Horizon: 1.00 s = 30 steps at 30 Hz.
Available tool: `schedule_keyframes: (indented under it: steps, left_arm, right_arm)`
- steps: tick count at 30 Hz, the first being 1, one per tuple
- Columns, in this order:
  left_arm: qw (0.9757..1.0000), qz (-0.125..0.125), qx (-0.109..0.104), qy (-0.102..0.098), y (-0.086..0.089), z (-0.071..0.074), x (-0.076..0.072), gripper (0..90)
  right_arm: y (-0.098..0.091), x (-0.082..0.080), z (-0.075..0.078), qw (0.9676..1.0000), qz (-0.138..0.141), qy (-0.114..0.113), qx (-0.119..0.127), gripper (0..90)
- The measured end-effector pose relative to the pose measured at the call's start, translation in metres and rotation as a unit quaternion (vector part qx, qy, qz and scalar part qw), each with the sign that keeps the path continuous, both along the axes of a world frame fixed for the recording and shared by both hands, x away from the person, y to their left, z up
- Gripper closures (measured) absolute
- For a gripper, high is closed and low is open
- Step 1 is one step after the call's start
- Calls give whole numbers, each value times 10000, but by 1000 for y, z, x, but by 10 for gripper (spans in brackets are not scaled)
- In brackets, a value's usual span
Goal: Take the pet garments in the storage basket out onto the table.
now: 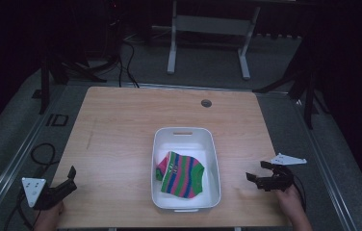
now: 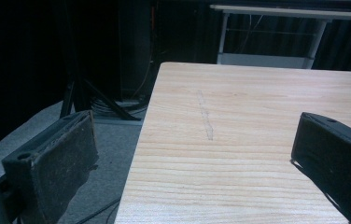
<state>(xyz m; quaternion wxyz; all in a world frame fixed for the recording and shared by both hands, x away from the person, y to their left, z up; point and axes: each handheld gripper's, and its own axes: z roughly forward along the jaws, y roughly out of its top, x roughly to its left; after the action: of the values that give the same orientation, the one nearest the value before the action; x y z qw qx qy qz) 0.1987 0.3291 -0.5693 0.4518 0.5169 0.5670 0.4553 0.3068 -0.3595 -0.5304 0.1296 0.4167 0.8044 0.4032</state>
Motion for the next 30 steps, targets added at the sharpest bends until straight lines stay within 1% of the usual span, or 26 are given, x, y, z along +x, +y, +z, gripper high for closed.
schedule_keyframes:
  steps: [1, 2, 3, 6, 8, 9, 10, 12, 16, 21, 23, 24, 25, 27, 28, 30]
  left_arm:
    - [10000, 0, 0, 0, 0, 0, 0, 9]
    - [10000, 0, 0, 0, 0, 0, 0, 9]
    - [10000, -13, 9, 0, 0, 0, 0, 9]
    - [10000, -10, 15, 1, 0, 0, 0, 9]
    - [10000, -12, 13, -2, 0, 0, 0, 10]
    - [10000, -16, -23, 5, 0, 0, 0, 10]
    - [10000, -13, -42, 1, 1, 0, 0, 9]
    - [10000, -6, -38, -11, 1, 0, 0, 9]
    - [10000, -15, -15, -3, 0, 0, 0, 9]
    - [10000, -16, -16, -7, 0, 0, 0, 9]
    - [10000, -20, -16, -10, 0, 0, 0, 9]
    - [10000, -22, -20, -12, 0, 0, 0, 9]
    - [10000, -24, -22, -12, 0, 0, 0, 9]
    - [10000, -29, -24, -11, 1, 0, 0, 9]
    - [10000, -31, -25, -13, 1, 0, 0, 10]
    - [10000, -34, -28, -12, 1, 0, 0, 9]
  right_arm:
    - [0, 0, 0, 10000, 0, 0, 0, 108]
    - [3, 0, 3, 10000, 75, 1, 10, 108]
    - [10, 0, 9, 9996, 277, -17, 22, 108]
    - [19, 0, 20, 9987, 515, -31, 48, 108]
    - [19, 0, 20, 9987, 515, -31, 48, 108]
    - [22, 1, 24, 9982, 600, -32, 60, 108]
    - [31, 1, 35, 9967, 803, -112, 64, 108]
    - [38, 1, 44, 9944, 1033, -151, 147, 108]
    - [54, 2, 61, 9892, 1436, -195, 197, 108]
    - [77, 6, 77, 9835, 1784, -285, 63, 107]
    - [85, 7, 82, 9820, 1855, -339, 42, 108]
    - [92, 8, 85, 9821, 1849, -356, -17, 114]
    - [98, 9, 87, 9811, 1904, -345, -85, 118]
    - [108, 11, 90, 9771, 2089, -382, -111, 119]
    - [113, 12, 91, 9756, 2161, -358, -149, 119]
    - [124, 14, 93, 9711, 2344, -366, -247, 119]
